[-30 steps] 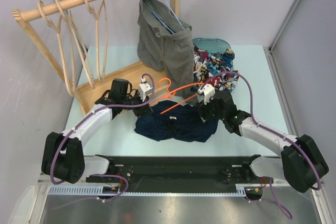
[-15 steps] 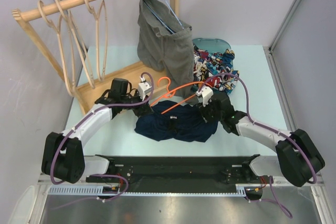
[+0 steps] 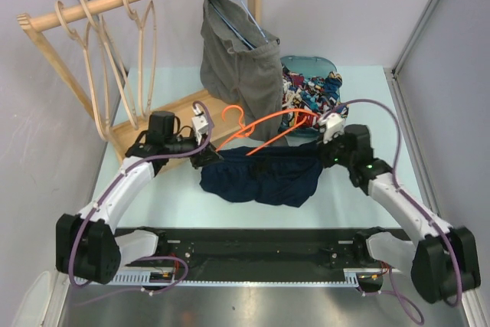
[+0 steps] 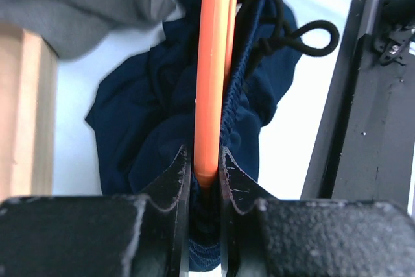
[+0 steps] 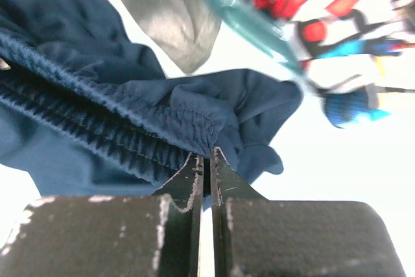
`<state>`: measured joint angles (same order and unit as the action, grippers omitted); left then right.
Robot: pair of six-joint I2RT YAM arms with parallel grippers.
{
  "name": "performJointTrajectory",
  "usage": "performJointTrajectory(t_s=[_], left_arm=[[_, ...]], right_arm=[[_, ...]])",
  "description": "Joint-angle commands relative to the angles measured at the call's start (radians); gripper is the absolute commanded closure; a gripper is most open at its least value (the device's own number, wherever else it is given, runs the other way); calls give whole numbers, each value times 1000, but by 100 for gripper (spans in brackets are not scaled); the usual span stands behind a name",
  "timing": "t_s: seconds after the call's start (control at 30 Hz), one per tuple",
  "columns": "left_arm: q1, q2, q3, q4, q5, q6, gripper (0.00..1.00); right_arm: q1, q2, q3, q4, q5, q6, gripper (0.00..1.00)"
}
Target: Place the shorts on the hanger
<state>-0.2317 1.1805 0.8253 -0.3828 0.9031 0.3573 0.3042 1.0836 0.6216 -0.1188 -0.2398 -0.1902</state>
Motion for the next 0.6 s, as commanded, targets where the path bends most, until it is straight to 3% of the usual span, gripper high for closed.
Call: performJointTrajectory(t_s=[0.0, 0.13, 0.3, 0.57], left_arm=[[65, -99, -34, -11, 99, 128, 100], [65, -87, -20, -134, 88, 306, 100], [35, -52, 37, -324, -7, 572, 100], [-78, -35, 6, -240, -280, 553, 100]], right_arm=[[-201, -73, 35, -223, -122, -28, 100], [-345, -31, 46, -230, -202, -22, 100], [-398, 28, 112, -251, -254, -15, 100], [-398, 18, 168, -335, -259, -43, 100]])
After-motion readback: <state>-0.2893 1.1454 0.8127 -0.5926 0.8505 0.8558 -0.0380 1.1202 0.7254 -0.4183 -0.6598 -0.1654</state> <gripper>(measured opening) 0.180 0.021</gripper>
